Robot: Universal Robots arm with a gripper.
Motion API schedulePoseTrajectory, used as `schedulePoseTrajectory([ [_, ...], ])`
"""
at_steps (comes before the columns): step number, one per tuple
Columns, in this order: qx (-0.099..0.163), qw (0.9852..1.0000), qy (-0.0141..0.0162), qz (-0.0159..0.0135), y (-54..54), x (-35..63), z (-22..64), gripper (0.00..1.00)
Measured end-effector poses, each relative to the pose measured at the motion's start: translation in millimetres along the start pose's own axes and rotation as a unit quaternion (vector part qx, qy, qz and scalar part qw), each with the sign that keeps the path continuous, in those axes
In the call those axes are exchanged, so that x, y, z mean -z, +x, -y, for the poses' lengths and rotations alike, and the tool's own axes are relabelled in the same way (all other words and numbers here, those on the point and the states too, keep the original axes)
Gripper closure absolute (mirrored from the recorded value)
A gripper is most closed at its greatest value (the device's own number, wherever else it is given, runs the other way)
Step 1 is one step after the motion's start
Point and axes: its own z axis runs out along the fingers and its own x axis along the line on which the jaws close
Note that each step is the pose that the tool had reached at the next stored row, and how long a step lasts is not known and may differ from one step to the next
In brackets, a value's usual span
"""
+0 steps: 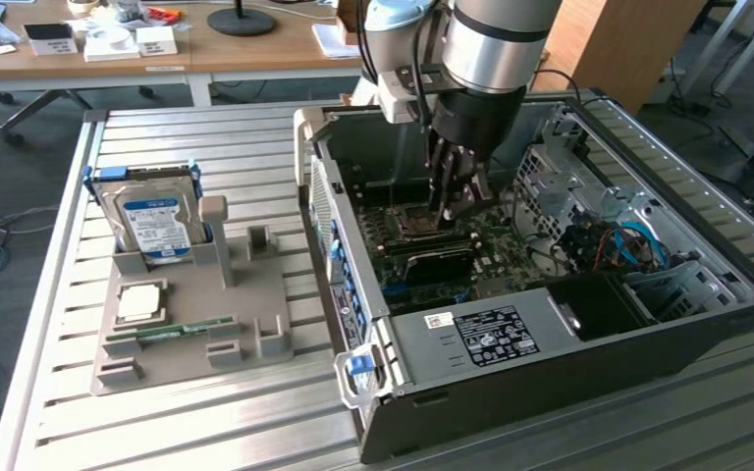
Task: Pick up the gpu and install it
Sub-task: 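Press down on the gpu until it lock into place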
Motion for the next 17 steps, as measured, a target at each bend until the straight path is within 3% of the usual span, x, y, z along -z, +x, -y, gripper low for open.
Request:
schedulePoseTrajectory([
  [5,0.0,1.0,0.0,0.0,0.0,0.0,0.0,0.85],
  [7,0.0,1.0,0.0,0.0,0.0,0.0,0.0,0.89],
  [17,0.0,1.0,0.0,-0.0006,0.0,-3.6,0.0,0.89],
])
